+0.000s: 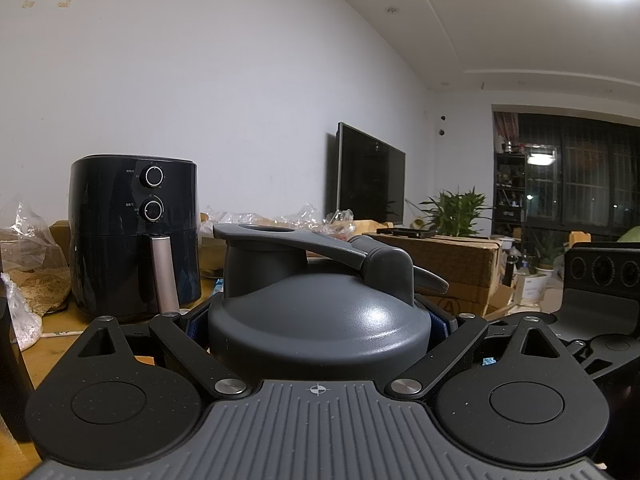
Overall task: Clean container
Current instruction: 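Wipe the bottle base again with right tool while left tool tilts bottle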
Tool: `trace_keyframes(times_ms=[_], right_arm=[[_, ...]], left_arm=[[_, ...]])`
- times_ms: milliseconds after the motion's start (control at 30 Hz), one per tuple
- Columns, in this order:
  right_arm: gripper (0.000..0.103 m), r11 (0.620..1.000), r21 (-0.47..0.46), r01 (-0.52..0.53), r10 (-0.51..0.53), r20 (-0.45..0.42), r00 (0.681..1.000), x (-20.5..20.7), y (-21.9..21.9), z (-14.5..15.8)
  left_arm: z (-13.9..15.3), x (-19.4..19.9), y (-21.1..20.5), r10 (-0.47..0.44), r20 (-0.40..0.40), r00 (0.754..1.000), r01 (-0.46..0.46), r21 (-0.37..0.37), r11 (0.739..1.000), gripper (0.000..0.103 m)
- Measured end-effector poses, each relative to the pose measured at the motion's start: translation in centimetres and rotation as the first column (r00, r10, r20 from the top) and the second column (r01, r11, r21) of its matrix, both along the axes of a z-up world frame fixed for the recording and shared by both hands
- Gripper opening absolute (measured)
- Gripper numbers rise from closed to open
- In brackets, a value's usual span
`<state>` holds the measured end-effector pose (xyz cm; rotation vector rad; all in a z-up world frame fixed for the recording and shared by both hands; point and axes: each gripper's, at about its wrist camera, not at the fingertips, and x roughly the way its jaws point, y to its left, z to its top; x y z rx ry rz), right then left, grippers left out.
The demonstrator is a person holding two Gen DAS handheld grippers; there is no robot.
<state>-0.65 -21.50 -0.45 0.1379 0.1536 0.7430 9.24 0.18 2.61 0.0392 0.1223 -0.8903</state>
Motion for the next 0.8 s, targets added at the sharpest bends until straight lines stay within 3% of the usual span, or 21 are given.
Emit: trace_keyframes(times_ms=[800], right_arm=[[0.02, 0.998, -0.007, 0.061, -0.061, -0.023, 0.998, -2.8, -3.2, -0.4]], left_arm=[[0.0, -0.5, 0.1, 0.02, 0.009, 1.0, -0.02, -0.017, 1.0, 0.096]])
